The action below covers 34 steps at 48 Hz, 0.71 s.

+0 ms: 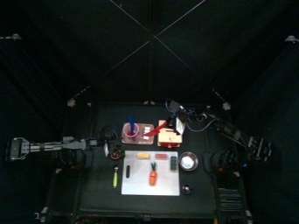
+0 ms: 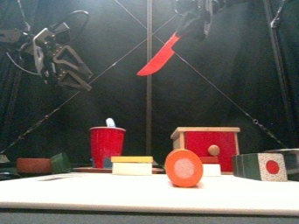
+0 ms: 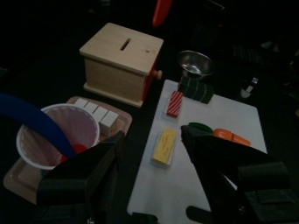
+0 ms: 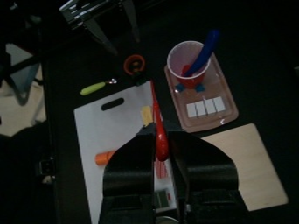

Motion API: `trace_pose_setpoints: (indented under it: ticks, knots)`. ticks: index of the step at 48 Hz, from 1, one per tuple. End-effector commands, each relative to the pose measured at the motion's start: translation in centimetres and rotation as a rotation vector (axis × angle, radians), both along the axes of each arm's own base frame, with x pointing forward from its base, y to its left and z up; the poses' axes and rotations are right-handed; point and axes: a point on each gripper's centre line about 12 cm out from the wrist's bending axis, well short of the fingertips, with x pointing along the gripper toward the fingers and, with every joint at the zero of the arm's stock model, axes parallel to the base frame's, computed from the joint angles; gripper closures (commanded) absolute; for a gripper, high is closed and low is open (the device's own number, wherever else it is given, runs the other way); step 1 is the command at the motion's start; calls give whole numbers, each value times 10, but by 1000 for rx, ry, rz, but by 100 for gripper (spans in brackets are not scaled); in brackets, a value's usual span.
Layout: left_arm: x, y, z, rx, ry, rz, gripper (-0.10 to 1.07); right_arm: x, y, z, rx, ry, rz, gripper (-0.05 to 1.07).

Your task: Cut the carrot

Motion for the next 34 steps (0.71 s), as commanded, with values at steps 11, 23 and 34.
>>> trace_pose_setpoints:
  ticks: [11, 23, 34]
  knots:
    - [20, -5, 23, 100, -39, -71, 7, -34, 44, -74, -11, -182, -22, 60]
    - [54, -14, 12, 83, -54, -141, 7, -40, 79, -104, -84, -309, 12, 61]
    - [86, -29, 1, 24, -120, -193, 7, -34, 96, -111, -139, -364, 58, 61]
